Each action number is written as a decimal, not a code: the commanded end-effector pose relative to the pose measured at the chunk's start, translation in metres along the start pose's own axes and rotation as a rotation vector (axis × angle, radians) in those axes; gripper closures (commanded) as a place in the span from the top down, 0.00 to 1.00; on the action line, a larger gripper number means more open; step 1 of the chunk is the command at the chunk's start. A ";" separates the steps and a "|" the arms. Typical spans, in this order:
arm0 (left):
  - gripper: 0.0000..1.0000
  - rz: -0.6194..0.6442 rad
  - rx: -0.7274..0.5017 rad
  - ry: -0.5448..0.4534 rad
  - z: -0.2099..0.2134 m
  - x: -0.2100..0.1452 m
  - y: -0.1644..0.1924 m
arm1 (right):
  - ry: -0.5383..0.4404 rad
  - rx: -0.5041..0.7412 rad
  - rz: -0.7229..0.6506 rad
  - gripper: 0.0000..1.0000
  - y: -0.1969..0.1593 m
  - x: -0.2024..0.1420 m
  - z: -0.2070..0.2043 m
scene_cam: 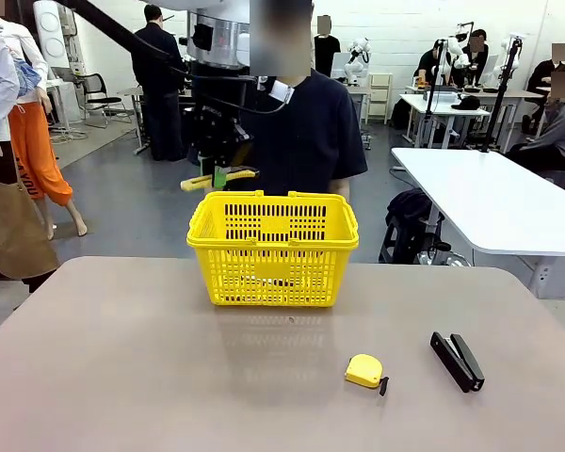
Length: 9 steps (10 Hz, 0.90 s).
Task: Place the items the person wants into the basket.
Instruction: Pick up the item the person points to and place it in the Market Basket.
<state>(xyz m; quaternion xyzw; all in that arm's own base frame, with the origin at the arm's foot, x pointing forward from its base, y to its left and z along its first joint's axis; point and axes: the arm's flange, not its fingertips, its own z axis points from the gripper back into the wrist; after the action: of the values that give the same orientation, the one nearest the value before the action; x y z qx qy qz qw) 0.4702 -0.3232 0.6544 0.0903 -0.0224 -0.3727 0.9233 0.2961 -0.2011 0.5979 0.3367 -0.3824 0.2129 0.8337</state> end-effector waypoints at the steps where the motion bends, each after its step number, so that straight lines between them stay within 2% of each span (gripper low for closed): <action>1: 0.26 -0.158 0.022 -0.031 0.012 0.026 0.010 | -0.023 0.018 0.016 1.00 -0.002 0.001 -0.001; 3: 0.26 -0.346 -0.024 -0.004 -0.002 0.033 0.015 | -0.023 0.018 0.016 1.00 -0.002 0.001 -0.001; 6: 0.26 -0.546 -0.050 0.098 -0.006 0.037 0.016 | -0.023 0.018 0.016 1.00 -0.002 0.001 -0.001; 9: 0.26 -0.648 -0.091 0.057 -0.001 0.034 0.017 | -0.023 0.018 0.016 1.00 -0.002 0.001 -0.001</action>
<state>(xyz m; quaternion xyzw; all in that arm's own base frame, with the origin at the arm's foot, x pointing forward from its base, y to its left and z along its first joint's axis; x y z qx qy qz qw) 0.4979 -0.3315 0.6424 0.0738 0.0516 -0.6311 0.7705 0.2961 -0.2011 0.5979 0.3366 -0.3824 0.2130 0.8337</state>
